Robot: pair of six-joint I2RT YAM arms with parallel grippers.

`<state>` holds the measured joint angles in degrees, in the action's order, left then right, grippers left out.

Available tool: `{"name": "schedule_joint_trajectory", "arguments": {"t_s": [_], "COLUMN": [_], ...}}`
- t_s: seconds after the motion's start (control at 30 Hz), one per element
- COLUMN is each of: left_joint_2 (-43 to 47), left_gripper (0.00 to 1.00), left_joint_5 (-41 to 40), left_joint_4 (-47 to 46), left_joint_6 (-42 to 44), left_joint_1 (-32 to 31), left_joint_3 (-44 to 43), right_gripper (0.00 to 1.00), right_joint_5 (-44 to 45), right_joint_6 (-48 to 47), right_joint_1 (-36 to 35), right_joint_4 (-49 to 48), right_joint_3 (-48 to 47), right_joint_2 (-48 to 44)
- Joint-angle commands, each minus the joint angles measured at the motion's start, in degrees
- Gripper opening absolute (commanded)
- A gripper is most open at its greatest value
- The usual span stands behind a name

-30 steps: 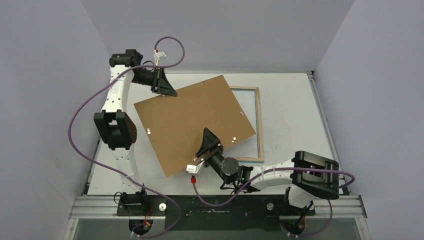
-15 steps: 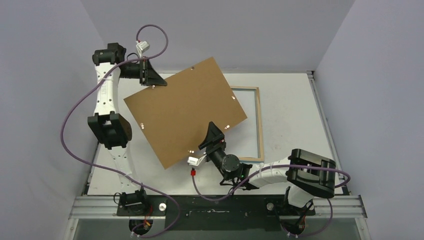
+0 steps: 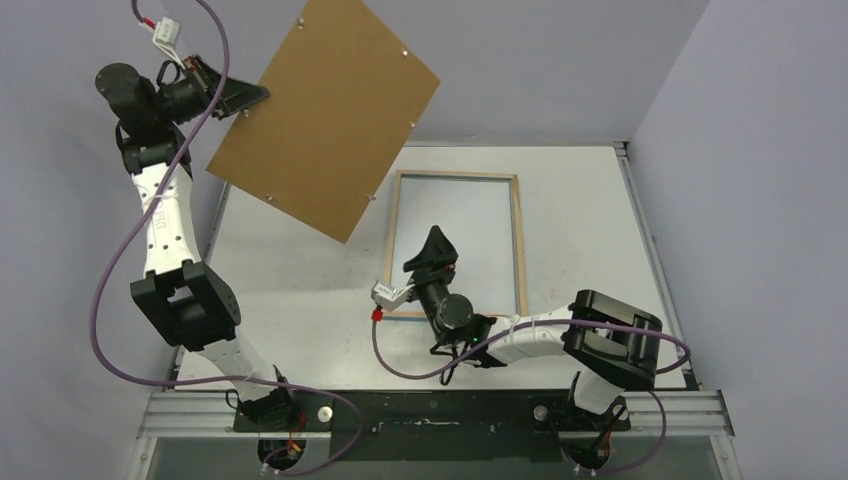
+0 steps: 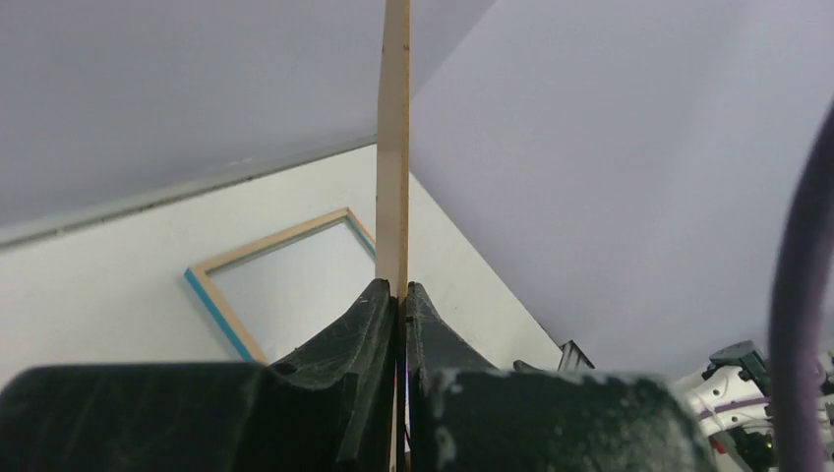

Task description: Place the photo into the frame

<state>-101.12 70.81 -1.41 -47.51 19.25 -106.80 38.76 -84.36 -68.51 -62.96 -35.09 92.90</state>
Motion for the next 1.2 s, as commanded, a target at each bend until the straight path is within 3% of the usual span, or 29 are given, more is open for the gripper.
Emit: {"name": "schedule_joint_trajectory", "arguments": {"t_s": [0.0, 0.1, 0.2, 0.33, 0.4, 0.53, 0.73, 0.87, 1.17], "left_joint_2": [2.39, 3.47, 5.31, 7.24, 7.59, 7.4, 7.52, 8.12, 8.63], "left_gripper": [0.0, 0.0, 0.0, 0.0, 0.0, 0.0, 0.0, 0.0, 0.0], "left_joint_5": [6.03, 5.93, 5.53, 4.49, 3.92, 3.4, 3.15, 2.76, 1.71], "left_joint_4": [-32.65, -32.4, -32.81, -33.51, -34.74, -38.79, -40.56, -40.6, -44.87], "left_joint_6": [-25.79, -25.84, -25.76, -25.99, -27.32, -31.21, -33.41, -33.8, -38.6], "left_joint_1": [-0.09, 0.66, 1.24, 1.58, 1.58, 1.49, 1.49, 1.49, 1.5], "left_joint_3": [-5.58, -6.94, -5.69, -3.4, -2.57, -1.57, -0.94, 0.53, 4.3], "right_gripper": [0.9, 0.9, 0.9, 0.9, 0.9, 0.9, 0.92, 0.93, 0.98], "right_joint_5": [1.81, -2.46, -16.82, -45.99, -54.47, -67.48, -77.07, -76.14, -69.56], "right_joint_6": [13.05, 35.04, 64.52, 88.45, 98.67, 120.02, 144.29, 150.8, 144.64], "right_joint_1": [1.3, 3.96, 11.63, 24.71, 30.58, 39.96, 42.48, 41.0, 35.21], "right_joint_4": [3.3, 23.12, 40.78, 44.46, 42.38, 25.22, -5.87, -17.08, -13.67], "right_joint_3": [-7.86, -17.39, -28.23, -31.29, -30.49, -22.72, -14.49, -13.35, -17.89], "right_joint_2": [-2.97, -7.12, -12.26, -15.99, -16.32, -15.51, -8.36, -3.32, 2.33]}}
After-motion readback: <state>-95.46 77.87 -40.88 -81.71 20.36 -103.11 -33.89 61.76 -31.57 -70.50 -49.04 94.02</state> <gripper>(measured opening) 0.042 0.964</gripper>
